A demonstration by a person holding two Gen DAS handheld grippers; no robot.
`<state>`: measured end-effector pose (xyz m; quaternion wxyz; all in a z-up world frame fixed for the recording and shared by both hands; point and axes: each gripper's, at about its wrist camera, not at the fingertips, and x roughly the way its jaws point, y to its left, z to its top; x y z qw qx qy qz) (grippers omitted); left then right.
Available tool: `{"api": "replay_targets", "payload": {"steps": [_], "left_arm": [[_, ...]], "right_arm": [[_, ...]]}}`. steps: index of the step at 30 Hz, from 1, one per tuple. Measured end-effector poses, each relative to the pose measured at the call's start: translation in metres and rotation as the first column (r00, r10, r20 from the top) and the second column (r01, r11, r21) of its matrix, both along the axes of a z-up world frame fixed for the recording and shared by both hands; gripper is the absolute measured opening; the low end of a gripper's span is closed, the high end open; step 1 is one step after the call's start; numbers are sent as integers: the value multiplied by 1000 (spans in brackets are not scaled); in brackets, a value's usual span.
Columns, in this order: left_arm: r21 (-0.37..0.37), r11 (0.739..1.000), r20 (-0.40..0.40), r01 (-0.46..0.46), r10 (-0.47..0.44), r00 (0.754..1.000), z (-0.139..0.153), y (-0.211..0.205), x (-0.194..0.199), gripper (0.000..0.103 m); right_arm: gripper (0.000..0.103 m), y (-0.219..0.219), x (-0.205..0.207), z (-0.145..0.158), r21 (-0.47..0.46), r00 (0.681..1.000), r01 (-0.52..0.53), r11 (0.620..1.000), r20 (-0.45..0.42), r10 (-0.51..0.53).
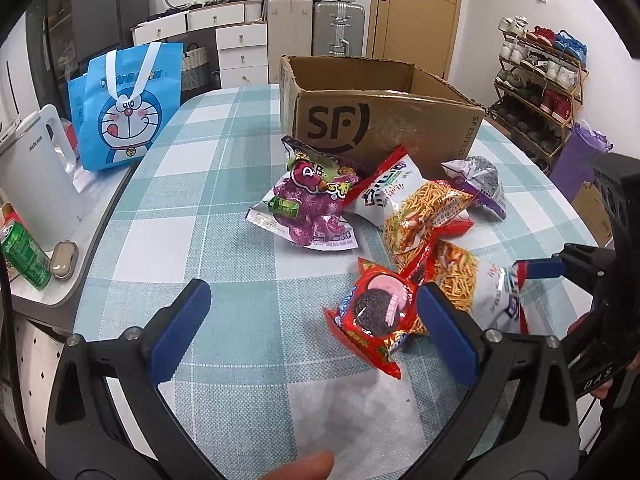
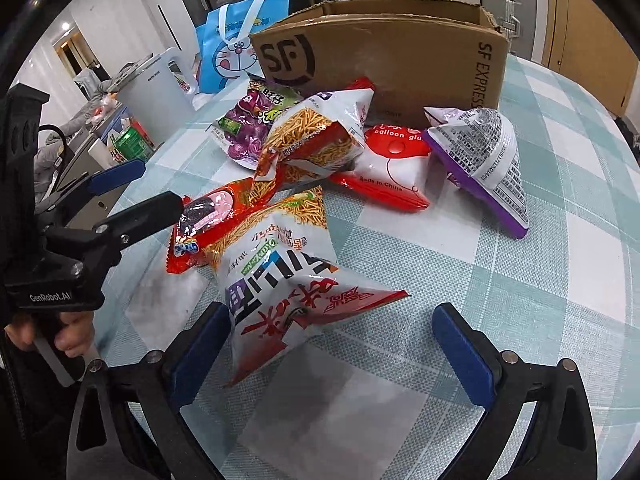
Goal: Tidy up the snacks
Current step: 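Grasp the red Oreo bag with the left tool while the right tool grasps the white noodle-snack bag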
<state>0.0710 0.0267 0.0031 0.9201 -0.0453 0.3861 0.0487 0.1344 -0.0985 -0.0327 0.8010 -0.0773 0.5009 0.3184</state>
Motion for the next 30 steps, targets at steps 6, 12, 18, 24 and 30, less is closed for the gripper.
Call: {"api": "replay_targets", "payload": {"steps": [6,12,18,24,30], "left_arm": [[9,1000,-18,18,-18,1000,-6,-6,3,103],[16,999,-40,30,-30,999,-12,-7,5,103],[22,999,-37,28,-27,999,-11,-4,3,103],[22,1000,-38,19,-18,999,-9,0,2,103],[29,999,-37,16,-15,999,-8,2,-2,103]], "right_arm": [[102,15,-5,0,-3,998,-29,1000,50,30],[93,27,-8,0,-15,993,-38,999,114,39],[81,24,-10,4,2,988,-47,999,149,46],[73,14,-10,9,51,987,-70,996,149,62],[69,-2,-10,21,128,987,-81,988,146,62]]}}
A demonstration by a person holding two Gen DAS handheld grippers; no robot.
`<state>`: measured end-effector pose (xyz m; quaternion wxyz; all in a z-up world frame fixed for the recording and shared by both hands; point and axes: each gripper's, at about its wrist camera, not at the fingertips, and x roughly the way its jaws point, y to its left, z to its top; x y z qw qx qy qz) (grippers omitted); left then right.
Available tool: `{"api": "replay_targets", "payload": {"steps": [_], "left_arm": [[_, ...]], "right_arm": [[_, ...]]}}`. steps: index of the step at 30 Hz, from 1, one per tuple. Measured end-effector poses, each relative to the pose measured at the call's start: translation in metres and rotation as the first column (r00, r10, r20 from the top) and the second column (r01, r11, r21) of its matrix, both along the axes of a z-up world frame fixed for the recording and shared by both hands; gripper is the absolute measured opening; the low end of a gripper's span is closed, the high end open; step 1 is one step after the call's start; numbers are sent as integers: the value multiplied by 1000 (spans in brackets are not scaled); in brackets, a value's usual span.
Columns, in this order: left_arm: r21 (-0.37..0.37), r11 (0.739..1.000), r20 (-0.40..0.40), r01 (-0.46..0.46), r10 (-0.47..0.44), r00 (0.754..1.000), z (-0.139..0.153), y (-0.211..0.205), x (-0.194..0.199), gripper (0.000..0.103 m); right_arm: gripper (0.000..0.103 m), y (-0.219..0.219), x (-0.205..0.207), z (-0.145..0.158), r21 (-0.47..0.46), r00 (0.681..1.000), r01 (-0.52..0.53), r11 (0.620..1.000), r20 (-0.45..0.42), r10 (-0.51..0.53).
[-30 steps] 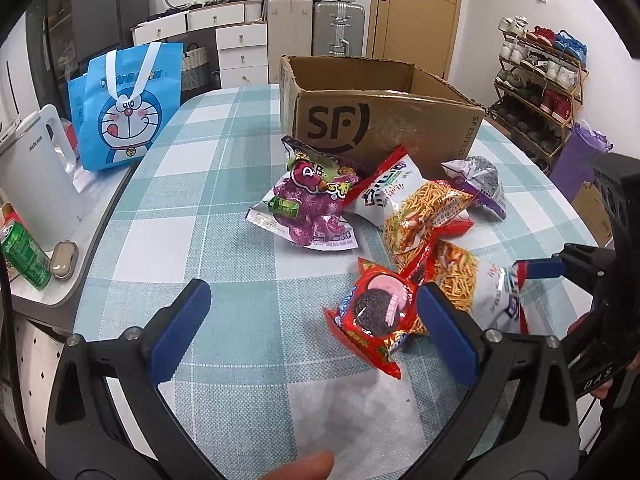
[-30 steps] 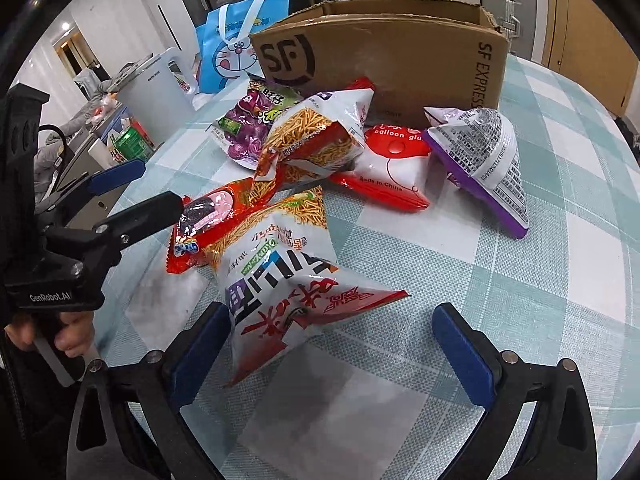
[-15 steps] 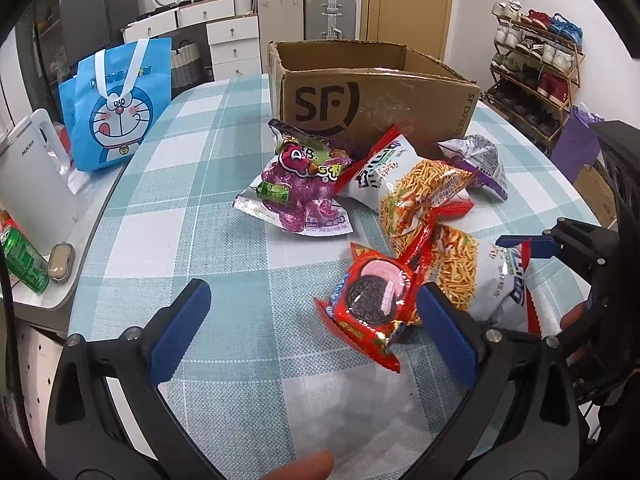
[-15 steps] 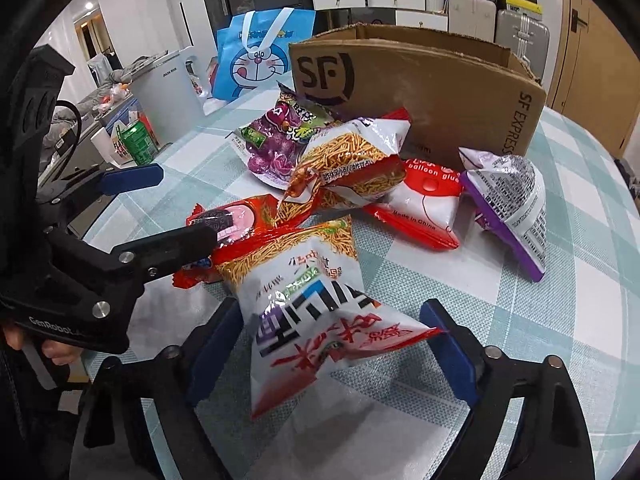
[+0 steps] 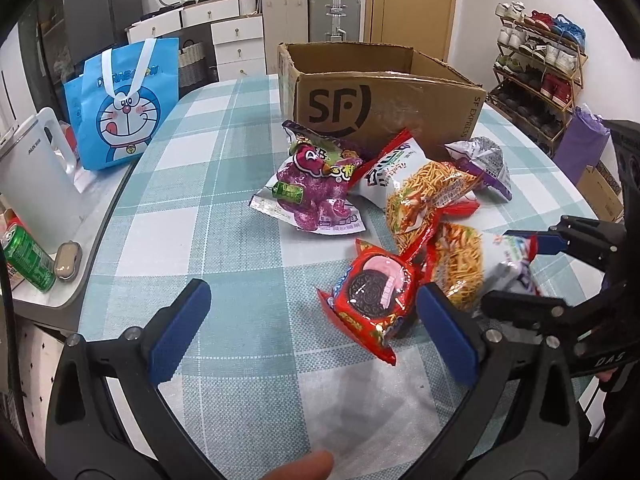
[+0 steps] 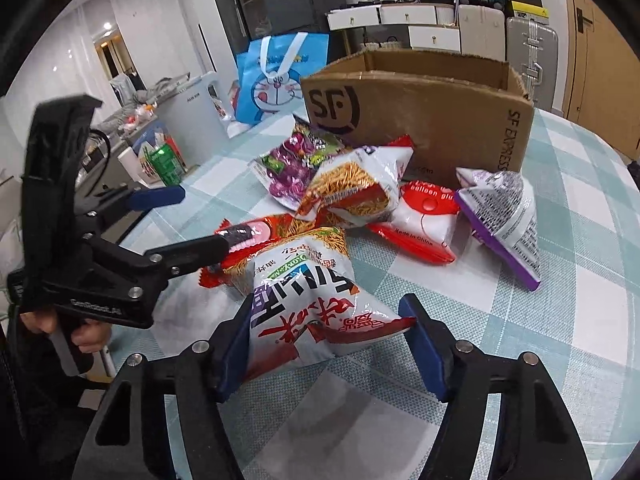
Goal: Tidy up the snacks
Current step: 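Grasp the red Oreo bag with the left tool while the right tool grasps the white noodle-snack bag, then carry the red Oreo bag and white noodle-snack bag over the box with both tools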
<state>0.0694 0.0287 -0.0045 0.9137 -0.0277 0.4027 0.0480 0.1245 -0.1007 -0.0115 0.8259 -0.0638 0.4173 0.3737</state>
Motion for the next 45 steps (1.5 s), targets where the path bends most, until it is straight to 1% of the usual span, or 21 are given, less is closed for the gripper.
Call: {"api": "replay_targets", "payload": {"steps": [4,11,14,16,18,20,24,28,30,32,33,34,35,38,40,43,44,45], "left_arm": [[-15,1000,4,-1,2,1000,2,2,-1,103],[-3,1000,-7,28,-28,1000,0,-6,1,103],[12,999,-19,38,-38,999,-4,-11,6,103],[6,999,-36,38,-38,999,-9,-13,11,103],[2,999,-62,34,-34,997,-15,-14,17,103],[-3,999,-77,33,-33,996,-19,-15,22,103],[-19,999,-95,37,-39,995,-27,-18,28,103],[3,999,-103,38,-37,994,-33,-21,30,103],[-13,999,-99,44,-45,994,-35,-21,31,97],[-38,997,-104,62,-66,992,-35,-21,31,75],[-49,996,-105,73,-78,991,-36,-21,32,72],[-43,996,-97,76,-80,992,-35,-22,30,64],[-45,995,-90,89,-93,992,-35,-23,30,52],[-46,993,-71,107,-110,991,-34,-25,27,44],[-54,993,-64,108,-111,992,-34,-25,25,43],[-55,992,-55,113,-116,992,-33,-27,22,43],[-56,992,-54,113,-116,992,-33,-27,22,43],[-55,992,-53,114,-117,992,-32,-27,21,43]], "right_arm": [[68,-11,2,8,18,999,31,999,16,-31],[68,-34,6,22,77,996,78,994,28,-81],[67,-41,5,29,116,995,92,989,36,-97],[67,-44,4,34,154,993,99,983,53,-109],[66,-43,2,37,144,992,99,985,68,-109],[66,-38,1,33,115,993,90,989,72,-98],[66,-29,6,18,66,997,74,995,28,-76],[66,-22,8,3,19,998,56,998,-6,-56],[68,-19,8,-1,2,999,44,999,-12,-44],[70,-18,8,-3,3,999,39,999,-24,-39],[74,-17,7,-4,1,999,39,999,-28,-39],[76,-16,8,-6,0,999,36,999,-35,-36],[81,-14,8,-8,-3,999,35,999,-40,-35],[82,-8,9,-15,-24,998,38,999,-41,-39],[82,-3,10,-20,-35,998,39,999,-55,-41],[82,4,10,-24,-53,997,62,997,-42,-64],[78,6,9,-24,-51,997,70,996,-38,-72],[72,7,10,-24,-54,997,71,996,-34,-73]]}}
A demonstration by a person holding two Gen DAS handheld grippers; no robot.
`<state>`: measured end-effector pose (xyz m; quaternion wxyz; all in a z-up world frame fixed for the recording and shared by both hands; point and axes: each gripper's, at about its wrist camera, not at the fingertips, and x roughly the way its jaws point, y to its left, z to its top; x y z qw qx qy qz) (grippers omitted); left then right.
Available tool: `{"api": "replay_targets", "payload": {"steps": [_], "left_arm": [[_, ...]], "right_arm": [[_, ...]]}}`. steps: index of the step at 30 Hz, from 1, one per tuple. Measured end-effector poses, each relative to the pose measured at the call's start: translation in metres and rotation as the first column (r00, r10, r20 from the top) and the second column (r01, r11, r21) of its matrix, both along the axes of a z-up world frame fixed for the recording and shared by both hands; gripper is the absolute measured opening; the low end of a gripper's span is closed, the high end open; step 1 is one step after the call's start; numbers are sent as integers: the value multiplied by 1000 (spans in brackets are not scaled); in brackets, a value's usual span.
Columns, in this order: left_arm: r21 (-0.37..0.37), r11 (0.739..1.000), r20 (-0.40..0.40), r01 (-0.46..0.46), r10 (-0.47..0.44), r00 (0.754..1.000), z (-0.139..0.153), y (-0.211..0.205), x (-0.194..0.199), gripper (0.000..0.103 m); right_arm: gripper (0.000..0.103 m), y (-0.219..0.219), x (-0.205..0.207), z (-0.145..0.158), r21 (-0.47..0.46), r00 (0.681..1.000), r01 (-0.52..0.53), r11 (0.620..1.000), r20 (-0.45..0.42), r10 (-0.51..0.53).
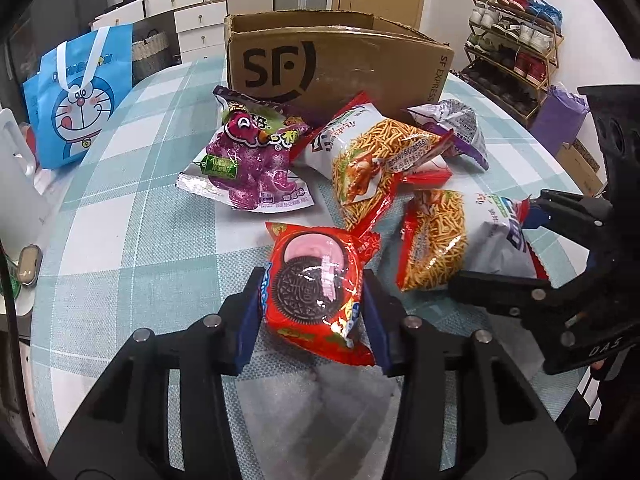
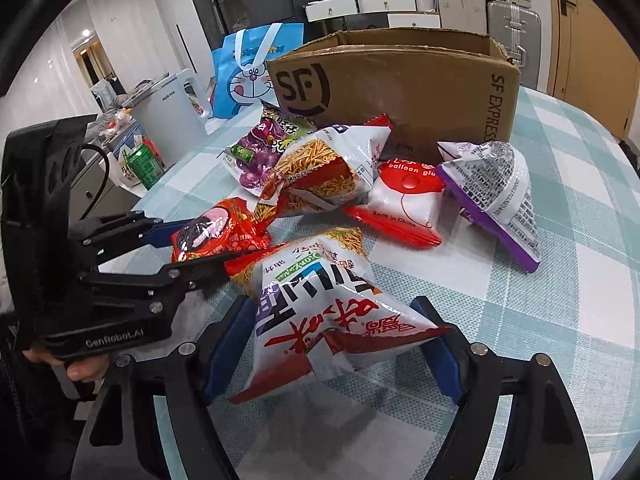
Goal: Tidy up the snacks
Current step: 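Carry the red Oreo bag and white noodle-snack bag over the box with both tools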
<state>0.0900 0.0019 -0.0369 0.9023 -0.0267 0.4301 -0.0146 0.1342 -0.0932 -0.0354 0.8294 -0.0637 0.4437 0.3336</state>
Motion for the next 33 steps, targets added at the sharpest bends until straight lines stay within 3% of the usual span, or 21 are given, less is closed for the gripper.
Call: {"api": "replay_targets", "payload": {"steps": [6,15,24,33], "left_arm": [[-1,1000,14,-14,14,1000,4,2,-6,43],[-15,999,75,-36,37,996,24,12,-25,43],[-31,999,146,-43,47,988,51,17,-42,43],[-35,998,190,-47,53,980,72,13,-46,43]], "right_arm": [[58,4,-4,3,5,1000,-25,1000,14,25],[56,-7,-9,26,103,998,-57,993,44,53],[55,-24,-11,51,134,996,-6,991,92,-7],[55,-47,-13,75,223,989,52,973,123,-81]]}}
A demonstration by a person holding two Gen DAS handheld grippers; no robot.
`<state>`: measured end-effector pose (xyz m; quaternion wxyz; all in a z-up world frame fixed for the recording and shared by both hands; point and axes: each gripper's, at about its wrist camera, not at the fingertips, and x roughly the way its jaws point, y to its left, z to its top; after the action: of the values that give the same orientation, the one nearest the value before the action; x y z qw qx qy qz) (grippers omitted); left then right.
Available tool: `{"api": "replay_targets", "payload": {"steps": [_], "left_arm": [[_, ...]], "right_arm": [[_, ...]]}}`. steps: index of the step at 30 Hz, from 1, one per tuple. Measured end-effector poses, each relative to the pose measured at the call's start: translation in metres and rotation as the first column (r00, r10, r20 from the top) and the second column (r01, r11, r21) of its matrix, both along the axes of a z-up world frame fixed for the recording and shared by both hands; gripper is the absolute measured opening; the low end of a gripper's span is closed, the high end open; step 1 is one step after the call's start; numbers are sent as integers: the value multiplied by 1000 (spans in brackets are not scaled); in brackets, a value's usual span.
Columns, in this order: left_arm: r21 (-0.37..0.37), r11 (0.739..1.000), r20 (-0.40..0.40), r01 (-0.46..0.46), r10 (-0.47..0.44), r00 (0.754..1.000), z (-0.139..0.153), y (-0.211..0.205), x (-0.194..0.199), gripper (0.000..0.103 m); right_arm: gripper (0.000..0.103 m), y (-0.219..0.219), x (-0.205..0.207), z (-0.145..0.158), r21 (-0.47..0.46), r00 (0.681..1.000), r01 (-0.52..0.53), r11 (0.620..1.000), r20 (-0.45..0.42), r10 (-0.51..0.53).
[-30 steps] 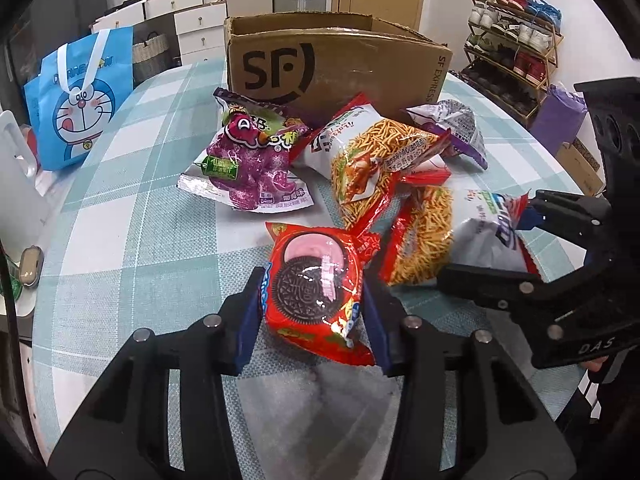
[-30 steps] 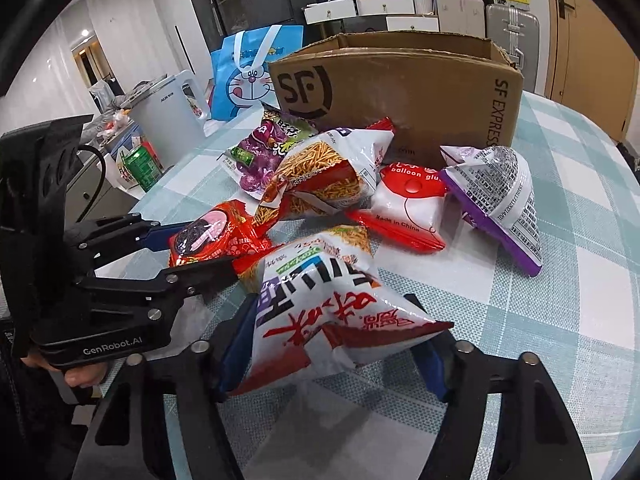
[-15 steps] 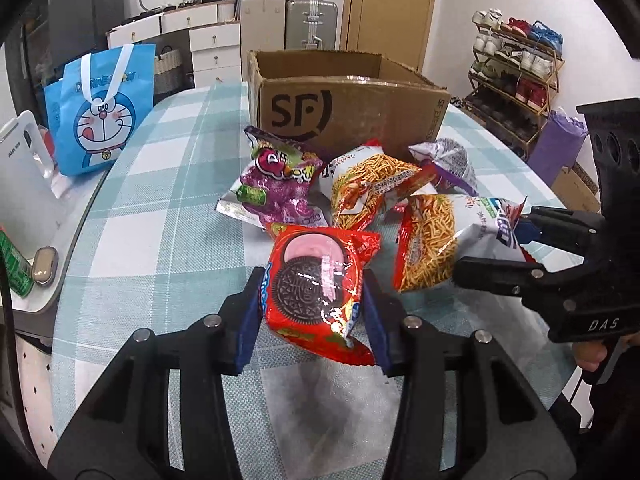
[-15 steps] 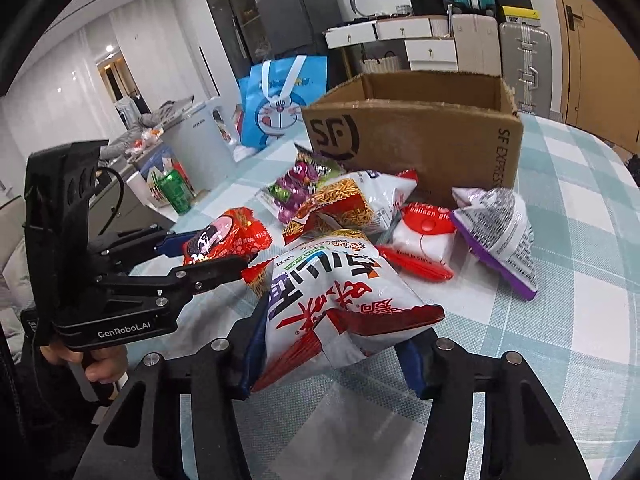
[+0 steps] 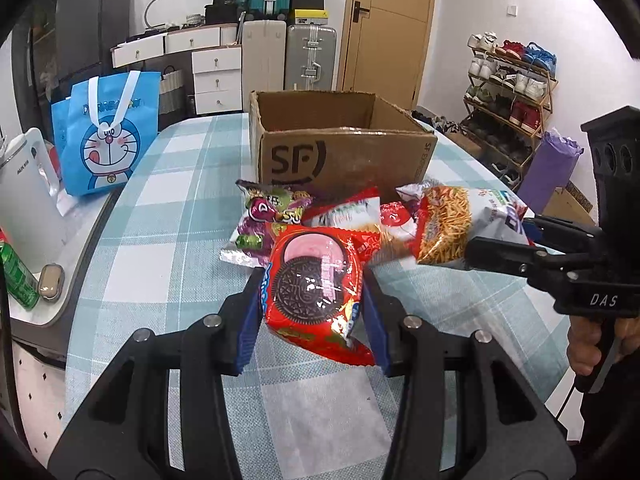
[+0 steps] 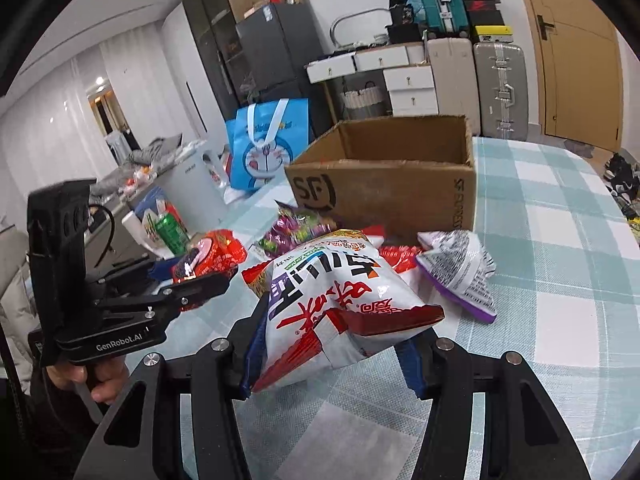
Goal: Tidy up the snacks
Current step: 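Carry the red Oreo bag and white noodle-snack bag over the box with both tools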
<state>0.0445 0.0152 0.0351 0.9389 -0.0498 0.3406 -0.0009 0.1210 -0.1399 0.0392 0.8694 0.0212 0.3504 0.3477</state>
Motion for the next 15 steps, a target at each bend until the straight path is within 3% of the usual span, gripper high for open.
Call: {"api": "replay_targets", "payload": {"steps": [8,15], "left_arm": [[-19,1000,15,-22,23,1000,16,9,10,43],[-33,999,44,-38,40,998,33,17,27,43]], "right_arm": [[55,-18,3,19,100,993,106,989,40,-111],[55,-15,18,31,101,986,153,983,44,-158]]}}
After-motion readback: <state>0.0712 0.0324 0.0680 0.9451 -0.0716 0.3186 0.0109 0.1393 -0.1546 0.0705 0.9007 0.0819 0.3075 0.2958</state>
